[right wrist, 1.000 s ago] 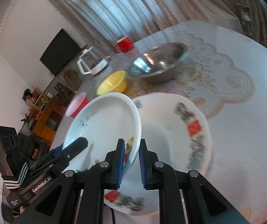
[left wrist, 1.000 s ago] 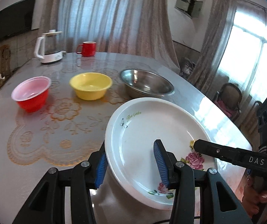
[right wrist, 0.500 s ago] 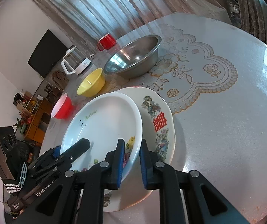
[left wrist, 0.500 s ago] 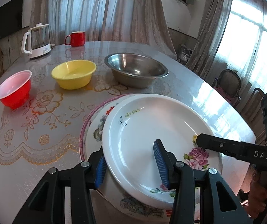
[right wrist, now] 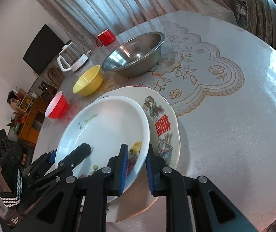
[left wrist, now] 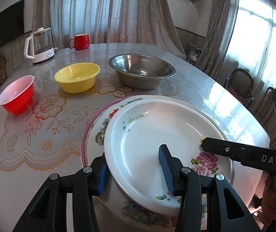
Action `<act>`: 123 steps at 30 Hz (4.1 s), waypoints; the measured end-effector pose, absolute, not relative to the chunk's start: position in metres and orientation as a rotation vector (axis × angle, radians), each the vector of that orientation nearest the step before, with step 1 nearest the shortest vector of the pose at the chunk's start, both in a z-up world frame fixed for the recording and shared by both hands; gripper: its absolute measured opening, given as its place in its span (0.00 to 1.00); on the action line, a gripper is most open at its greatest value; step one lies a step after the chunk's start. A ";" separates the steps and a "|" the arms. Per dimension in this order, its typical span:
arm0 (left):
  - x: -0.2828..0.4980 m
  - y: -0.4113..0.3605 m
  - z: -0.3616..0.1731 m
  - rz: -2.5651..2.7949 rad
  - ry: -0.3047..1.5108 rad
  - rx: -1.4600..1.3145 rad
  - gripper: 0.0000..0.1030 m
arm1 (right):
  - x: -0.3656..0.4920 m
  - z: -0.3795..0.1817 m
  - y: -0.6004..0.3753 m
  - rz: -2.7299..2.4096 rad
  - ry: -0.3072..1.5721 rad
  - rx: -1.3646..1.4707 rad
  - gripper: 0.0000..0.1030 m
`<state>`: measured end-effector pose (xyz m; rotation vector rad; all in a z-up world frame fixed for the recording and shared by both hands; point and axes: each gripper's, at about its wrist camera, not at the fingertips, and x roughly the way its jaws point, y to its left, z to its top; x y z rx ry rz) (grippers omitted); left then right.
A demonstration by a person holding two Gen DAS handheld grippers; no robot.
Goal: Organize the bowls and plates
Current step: 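Lower the rose-print plate onto the red-character plate stack, then open the right tool and withdraw from the plate stack, then move the right tool to the stainless steel bowl rim and grasp it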
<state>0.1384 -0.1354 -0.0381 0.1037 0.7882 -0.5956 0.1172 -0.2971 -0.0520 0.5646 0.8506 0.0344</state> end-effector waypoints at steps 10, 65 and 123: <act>0.136 -0.136 -0.039 -0.582 0.776 0.121 0.47 | 0.122 -0.048 -0.288 0.013 0.884 0.499 0.27; 0.123 -0.093 -0.040 -0.514 0.802 0.047 0.44 | 0.076 -0.049 -0.317 0.023 0.835 0.524 0.09; 0.186 -0.089 0.008 -0.425 0.806 -0.035 0.98 | 0.180 -0.025 -0.375 -0.086 0.738 0.491 0.60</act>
